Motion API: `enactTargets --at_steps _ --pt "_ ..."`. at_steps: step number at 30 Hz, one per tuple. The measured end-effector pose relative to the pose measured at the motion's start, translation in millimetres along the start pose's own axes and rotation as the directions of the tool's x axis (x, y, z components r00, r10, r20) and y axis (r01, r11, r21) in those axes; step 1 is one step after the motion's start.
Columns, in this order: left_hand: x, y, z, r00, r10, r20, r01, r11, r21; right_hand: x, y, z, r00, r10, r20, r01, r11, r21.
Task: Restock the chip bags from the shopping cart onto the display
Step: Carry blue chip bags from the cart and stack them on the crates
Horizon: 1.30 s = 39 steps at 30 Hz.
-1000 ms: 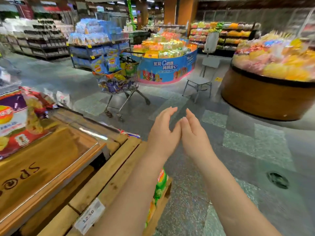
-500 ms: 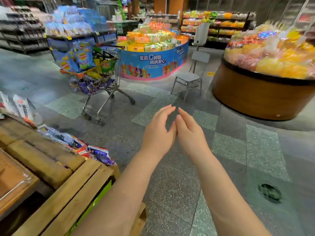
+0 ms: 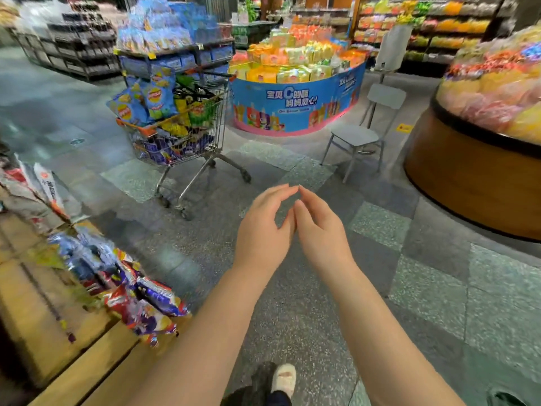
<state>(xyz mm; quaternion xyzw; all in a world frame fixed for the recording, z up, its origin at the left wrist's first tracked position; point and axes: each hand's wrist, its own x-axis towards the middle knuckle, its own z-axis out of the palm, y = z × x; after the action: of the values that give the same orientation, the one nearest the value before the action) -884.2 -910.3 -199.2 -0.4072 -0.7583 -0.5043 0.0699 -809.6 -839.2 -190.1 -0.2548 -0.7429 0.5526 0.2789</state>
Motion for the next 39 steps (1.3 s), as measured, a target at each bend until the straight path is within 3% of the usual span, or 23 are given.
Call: enactTargets --at_steps 8,13,19,26,31,33,36,39 --pt "161 -84 22 0.986 -0.082 -0.143 0.086 0.996 0.023 191 -1 42 0.988 -0.117 0.105 0.127 0.987 -0.093" --pt "250 -126 25 0.977 -0.094 -0.189 0.114 0.989 0.099 290 -4 69 0.961 -0.222 0.165 0.235 0.97 -0.065" --pt "335 -199 45 0.954 -0.177 -0.24 0.207 0.973 0.105 408 22 102 0.947 -0.185 0.261 0.203 0.978 -0.045" --pt "473 -277 71 0.912 -0.174 -0.371 0.258 0.947 0.19 574 39 144 0.86 -0.292 0.418 0.326 0.945 -0.01" --pt "568 -325 75 0.905 -0.156 -0.396 0.259 0.94 0.221 678 29 182 0.835 -0.35 0.424 0.388 0.922 -0.002" --pt "586 -349 64 0.882 -0.197 -0.428 0.308 0.928 0.207 702 28 203 0.814 -0.357 0.458 0.419 0.907 -0.037" --pt "605 -386 46 0.793 -0.336 -0.509 0.48 0.858 0.182 737 34 238 0.753 -0.365 0.547 0.469 0.882 -0.057" --pt "627 -429 30 0.776 -0.36 -0.518 0.526 0.822 0.218 774 40 284 0.729 -0.296 0.618 0.423 0.904 -0.066"
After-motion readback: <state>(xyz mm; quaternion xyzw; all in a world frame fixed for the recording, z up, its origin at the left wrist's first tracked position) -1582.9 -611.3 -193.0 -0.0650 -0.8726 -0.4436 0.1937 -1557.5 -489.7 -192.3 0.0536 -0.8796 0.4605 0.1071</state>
